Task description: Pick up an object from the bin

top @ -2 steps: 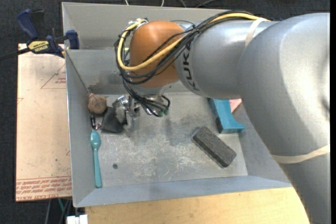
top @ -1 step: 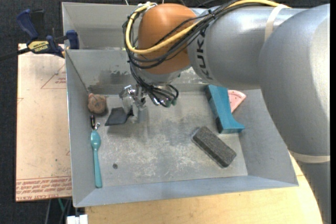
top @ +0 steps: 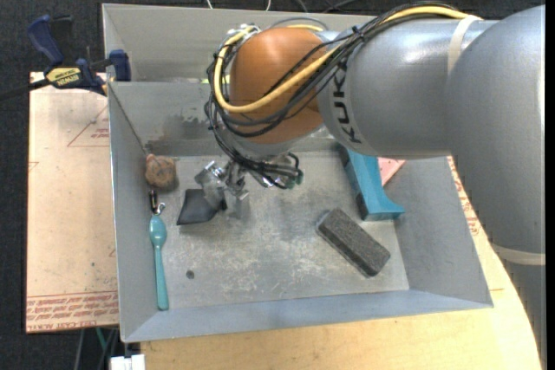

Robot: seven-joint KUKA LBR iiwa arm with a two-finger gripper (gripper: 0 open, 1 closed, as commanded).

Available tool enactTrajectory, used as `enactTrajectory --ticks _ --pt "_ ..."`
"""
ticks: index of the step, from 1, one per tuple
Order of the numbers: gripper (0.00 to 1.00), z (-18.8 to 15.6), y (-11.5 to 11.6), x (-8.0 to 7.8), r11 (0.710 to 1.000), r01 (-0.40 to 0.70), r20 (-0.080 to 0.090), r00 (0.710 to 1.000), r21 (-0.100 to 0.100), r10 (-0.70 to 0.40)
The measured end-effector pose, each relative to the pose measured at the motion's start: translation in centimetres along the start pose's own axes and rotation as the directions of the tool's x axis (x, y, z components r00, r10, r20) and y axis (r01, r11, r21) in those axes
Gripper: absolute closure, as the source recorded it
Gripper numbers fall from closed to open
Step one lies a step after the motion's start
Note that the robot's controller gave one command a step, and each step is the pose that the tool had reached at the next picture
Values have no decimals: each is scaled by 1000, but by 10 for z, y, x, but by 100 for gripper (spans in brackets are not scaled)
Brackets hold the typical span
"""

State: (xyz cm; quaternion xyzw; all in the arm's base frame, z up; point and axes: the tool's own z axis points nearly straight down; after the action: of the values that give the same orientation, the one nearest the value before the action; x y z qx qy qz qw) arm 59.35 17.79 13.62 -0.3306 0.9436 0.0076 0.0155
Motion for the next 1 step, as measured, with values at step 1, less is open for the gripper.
enactTrajectory --ticks 1 --pt "100 70 -28 -38 983 182 1 983 4 -182"
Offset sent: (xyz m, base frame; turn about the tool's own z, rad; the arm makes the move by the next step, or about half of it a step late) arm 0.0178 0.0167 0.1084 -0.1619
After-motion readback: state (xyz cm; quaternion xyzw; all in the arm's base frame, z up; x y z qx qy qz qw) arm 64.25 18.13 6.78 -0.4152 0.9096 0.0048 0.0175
